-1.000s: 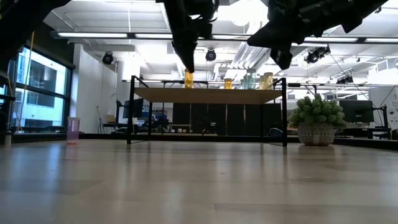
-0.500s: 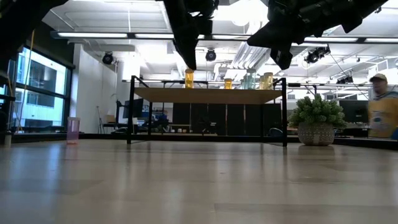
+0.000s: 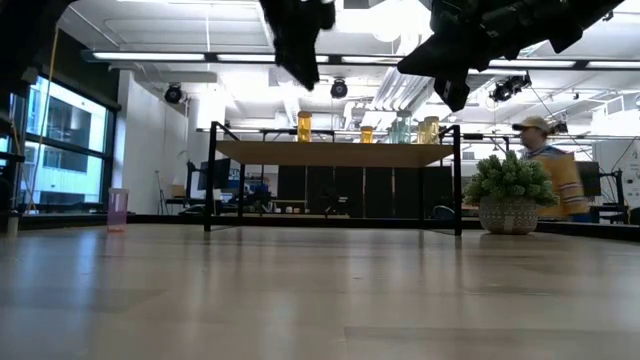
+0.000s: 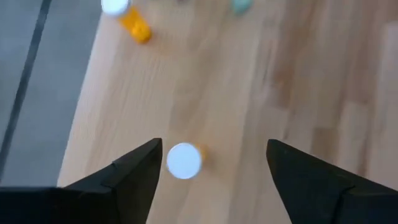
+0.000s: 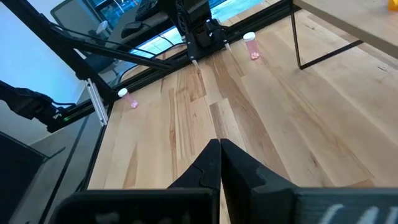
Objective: Pick and place medicine bottles onto shelf by color
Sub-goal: Put the top orange pill bottle on the shelf aligned with the other orange pill bottle
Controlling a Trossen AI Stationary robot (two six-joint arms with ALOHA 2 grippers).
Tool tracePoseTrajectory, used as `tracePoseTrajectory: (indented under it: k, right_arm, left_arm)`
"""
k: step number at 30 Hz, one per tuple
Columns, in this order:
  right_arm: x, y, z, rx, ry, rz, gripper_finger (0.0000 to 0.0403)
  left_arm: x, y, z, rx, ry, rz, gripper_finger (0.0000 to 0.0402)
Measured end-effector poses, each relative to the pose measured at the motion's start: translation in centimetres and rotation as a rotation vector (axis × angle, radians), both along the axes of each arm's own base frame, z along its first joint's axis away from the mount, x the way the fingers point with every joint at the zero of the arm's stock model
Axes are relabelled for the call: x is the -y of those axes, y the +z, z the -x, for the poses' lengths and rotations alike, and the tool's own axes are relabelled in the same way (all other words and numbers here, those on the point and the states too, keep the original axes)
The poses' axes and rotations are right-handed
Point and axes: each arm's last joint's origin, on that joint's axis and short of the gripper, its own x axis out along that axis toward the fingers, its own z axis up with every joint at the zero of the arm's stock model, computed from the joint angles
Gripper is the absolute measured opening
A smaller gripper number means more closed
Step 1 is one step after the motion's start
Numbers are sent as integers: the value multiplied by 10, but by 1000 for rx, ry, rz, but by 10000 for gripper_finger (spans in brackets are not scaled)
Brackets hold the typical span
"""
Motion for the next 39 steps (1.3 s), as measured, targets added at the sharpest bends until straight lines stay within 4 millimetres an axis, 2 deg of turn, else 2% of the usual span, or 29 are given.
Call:
tracePoseTrajectory:
  k: [5,9,13,15,20,23,26,30,32,35,39]
  right_arm:
    - [0,0,0,0,0,0,0]
    - [0,0,0,4,-3,-9,0]
    - [0,3,-1,29,-9,-26,0]
    - [0,7,-2,73,-6,-25,0]
    - [1,25,-8,257,-33,14,0]
    - [5,39,-19,270,-125,35,8]
    - [7,53,-38,212,-156,118,46]
    - [14,65,-68,70,-279,304,134]
    - [22,60,-81,-59,-353,402,178]
    - [35,45,-101,-153,-391,413,228]
    - [47,18,-125,-151,-432,366,258]
  left_arm:
    - [12,34,15,228,47,92,241]
    - [34,55,32,420,35,66,168]
    - [65,45,54,568,2,37,51]
    - [82,35,72,648,-24,26,14]
    - [125,12,119,905,-58,17,6]
    - [145,-1,144,1035,-58,30,3]
    - [158,-7,169,1151,-25,27,1]
    - [166,-13,192,1218,56,15,1]
    - [168,-12,200,1232,79,2,1]
    - [169,-9,208,1250,80,2,0]
    - [170,-8,210,1259,71,6,0]
